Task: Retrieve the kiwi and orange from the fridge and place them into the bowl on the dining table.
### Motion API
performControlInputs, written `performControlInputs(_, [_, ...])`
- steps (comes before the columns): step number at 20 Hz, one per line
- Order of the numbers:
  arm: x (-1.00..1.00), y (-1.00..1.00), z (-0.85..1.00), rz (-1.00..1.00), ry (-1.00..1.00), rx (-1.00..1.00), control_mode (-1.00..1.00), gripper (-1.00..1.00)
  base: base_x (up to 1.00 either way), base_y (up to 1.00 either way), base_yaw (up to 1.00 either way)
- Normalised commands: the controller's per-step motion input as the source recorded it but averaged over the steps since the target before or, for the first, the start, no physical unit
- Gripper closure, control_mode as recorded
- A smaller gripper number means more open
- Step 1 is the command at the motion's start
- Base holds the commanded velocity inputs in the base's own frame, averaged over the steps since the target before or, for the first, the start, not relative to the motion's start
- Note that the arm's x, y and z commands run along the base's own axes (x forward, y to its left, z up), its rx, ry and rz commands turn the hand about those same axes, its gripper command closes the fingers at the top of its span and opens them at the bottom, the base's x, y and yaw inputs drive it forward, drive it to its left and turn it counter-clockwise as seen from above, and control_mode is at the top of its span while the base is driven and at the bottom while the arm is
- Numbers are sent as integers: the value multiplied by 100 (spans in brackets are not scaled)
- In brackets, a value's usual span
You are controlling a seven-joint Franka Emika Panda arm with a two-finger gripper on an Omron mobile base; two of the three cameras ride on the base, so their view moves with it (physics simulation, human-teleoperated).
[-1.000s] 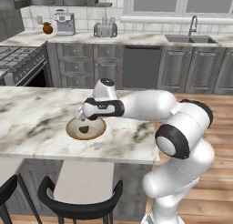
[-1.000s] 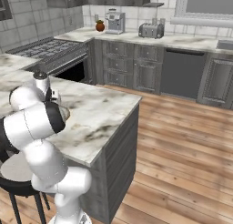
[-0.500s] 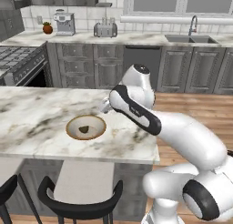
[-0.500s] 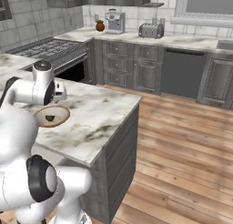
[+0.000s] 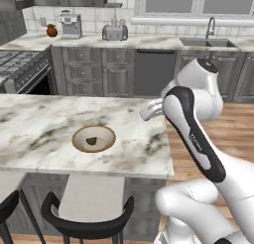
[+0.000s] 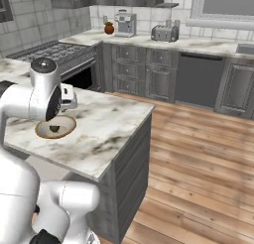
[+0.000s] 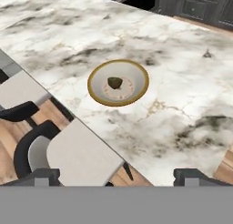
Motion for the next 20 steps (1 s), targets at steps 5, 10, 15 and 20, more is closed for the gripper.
performControlInputs(5, [-100,-52,62,0,-11,0,-100,-100,0,0,0])
performControlInputs(10, [-86,-15,38,-6,-2,0,-100,-100,0,0,0])
performControlInputs(15, [-65,-13,19,-11,0,0,-100,-100,0,0,0])
performControlInputs(20, [-59,-34,3,-2,-1,0,-100,-100,0,0,0])
